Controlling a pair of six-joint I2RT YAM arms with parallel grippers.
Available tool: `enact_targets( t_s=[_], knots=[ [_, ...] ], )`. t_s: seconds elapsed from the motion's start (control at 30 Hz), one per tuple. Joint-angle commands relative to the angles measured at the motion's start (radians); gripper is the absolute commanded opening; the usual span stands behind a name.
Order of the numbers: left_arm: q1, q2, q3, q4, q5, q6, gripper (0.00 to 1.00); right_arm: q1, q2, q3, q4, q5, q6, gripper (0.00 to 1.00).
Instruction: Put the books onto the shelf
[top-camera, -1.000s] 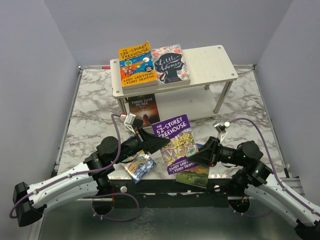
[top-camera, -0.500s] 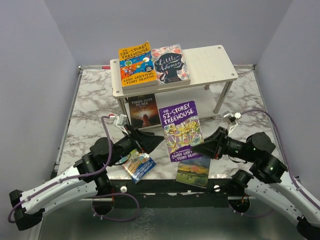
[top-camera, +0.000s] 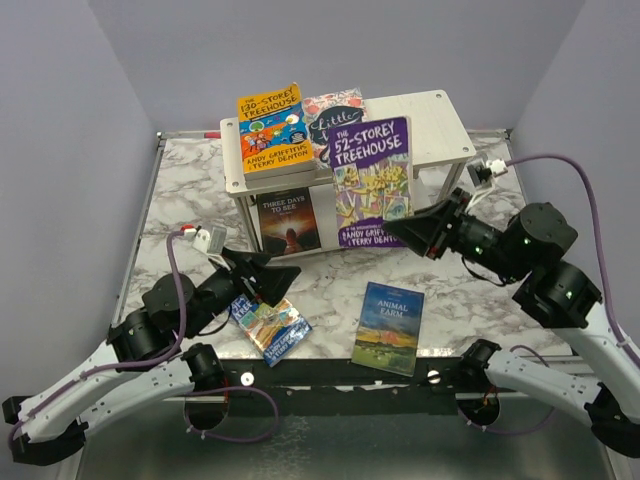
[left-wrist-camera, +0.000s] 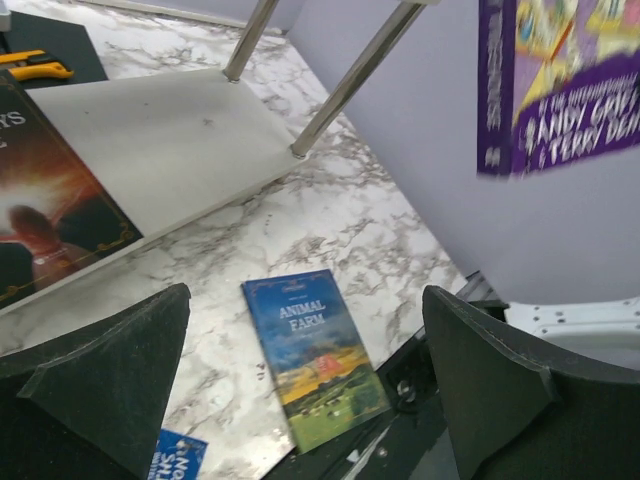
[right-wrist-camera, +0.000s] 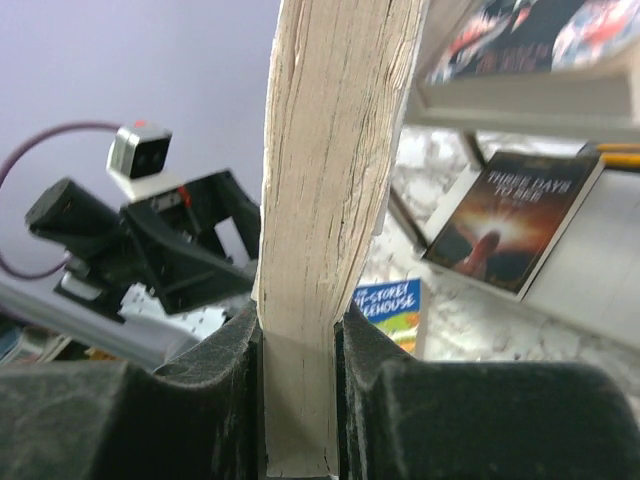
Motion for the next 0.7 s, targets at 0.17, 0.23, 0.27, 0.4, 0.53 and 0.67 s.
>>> enact_targets(
  t_s=[0.17, 0.23, 0.27, 0.4, 0.53, 0.67],
  knots=[
    [0.002, 0.006, 0.064, -0.178, -0.017, 0.161, 0.99, 0.005, 0.305, 0.385, -0.065, 0.167, -0.157, 0.01],
    [0.002, 0.013, 0.058, -0.184, 0.010, 0.168, 0.99, 0.002, 0.372, 0.475, -0.094, 0.183, -0.173, 0.01],
    [0.002, 0.018, 0.054, -0.185, 0.024, 0.169, 0.99, -0.004, 0.406, 0.522, -0.113, 0.185, -0.179, 0.01],
    [0.002, 0.038, 0.041, -0.192, 0.070, 0.186, 0.99, -0.060, 0.542, 0.724, -0.185, 0.110, -0.170, 0.01],
    [0.001, 0.041, 0.019, -0.185, 0.095, 0.181, 0.99, -0.153, 0.649, 0.885, -0.246, -0.038, -0.113, 0.01],
    [0.001, 0.034, -0.003, -0.166, 0.116, 0.188, 0.99, -0.282, 0.710, 0.959, -0.258, -0.219, -0.015, 0.01]
  ],
)
